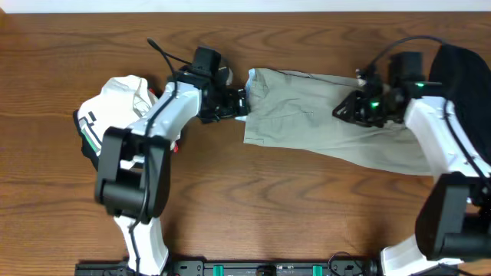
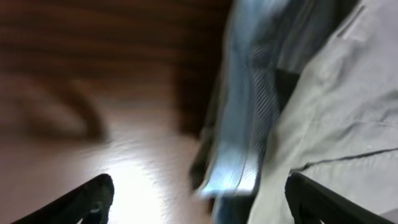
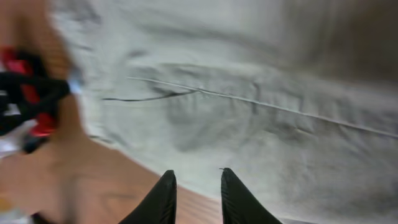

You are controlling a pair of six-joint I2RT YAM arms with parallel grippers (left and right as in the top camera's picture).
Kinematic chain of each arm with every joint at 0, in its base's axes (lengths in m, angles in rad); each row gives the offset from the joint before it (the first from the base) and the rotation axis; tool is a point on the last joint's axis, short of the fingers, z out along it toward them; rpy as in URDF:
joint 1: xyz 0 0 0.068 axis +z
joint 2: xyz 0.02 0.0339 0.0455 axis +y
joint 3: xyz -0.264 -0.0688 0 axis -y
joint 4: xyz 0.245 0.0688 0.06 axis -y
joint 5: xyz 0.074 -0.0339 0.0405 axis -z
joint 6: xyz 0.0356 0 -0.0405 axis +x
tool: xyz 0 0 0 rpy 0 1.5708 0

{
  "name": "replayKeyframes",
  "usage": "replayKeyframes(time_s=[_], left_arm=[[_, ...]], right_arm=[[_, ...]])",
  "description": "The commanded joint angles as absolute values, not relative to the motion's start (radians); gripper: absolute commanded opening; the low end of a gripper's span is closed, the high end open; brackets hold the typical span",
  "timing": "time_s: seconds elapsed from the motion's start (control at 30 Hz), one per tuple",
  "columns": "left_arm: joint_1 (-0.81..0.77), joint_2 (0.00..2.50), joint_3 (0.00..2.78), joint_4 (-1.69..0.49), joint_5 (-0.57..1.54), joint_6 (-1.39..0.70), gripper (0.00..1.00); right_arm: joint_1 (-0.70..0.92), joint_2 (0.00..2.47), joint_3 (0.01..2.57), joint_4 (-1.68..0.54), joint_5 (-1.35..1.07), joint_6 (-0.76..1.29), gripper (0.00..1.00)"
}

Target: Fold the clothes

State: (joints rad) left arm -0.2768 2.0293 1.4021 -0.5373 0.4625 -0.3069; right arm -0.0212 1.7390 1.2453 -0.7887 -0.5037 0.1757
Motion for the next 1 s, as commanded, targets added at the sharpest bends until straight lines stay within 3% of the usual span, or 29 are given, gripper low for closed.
replayKeyframes(time_s=[0.0,0.2,0.5,0.53,0.7,0.73,0.87,0.97], left_arm=[[-0.274,2.079,1.399,-0.500,0.599,-0.334,0.92],[-0.284,2.117,1.399,-0.447,0.599,-0.335,0.98],[-0.365,2.121,1.399,-0.375,0.578,-0.335,0.98],[-0.373,2.121,1.399,-0.376,0.560,-0.335,0.94],[-0.383,2.121,1.399,-0.379,0.532,-0.335,0.39],[-0.383,2.121,1.399,-0.382,0.537,-0.335,0.31],[-0.375,2.104,1.399,-0.444,0.567,-0.312,0.07],[-0.353,2.055,1.407,-0.549,0.561,-0.244,0.06]], right_arm=[[0.016,1.803,1.248,-0.785,-0.336,0.285,0.19],[0.036,1.917,1.248,-0.737,-0.326,0.321,0.13],[0.078,2.039,1.248,-0.738,-0.326,0.322,0.08],[0.082,2.041,1.248,-0.739,-0.326,0.322,0.08],[0.090,2.040,1.248,-0.748,-0.325,0.321,0.08],[0.090,2.040,1.248,-0.752,-0.325,0.321,0.08],[0.077,2.034,1.248,-0.779,-0.326,0.316,0.06],[0.049,2.003,1.248,-0.814,-0.326,0.290,0.05]])
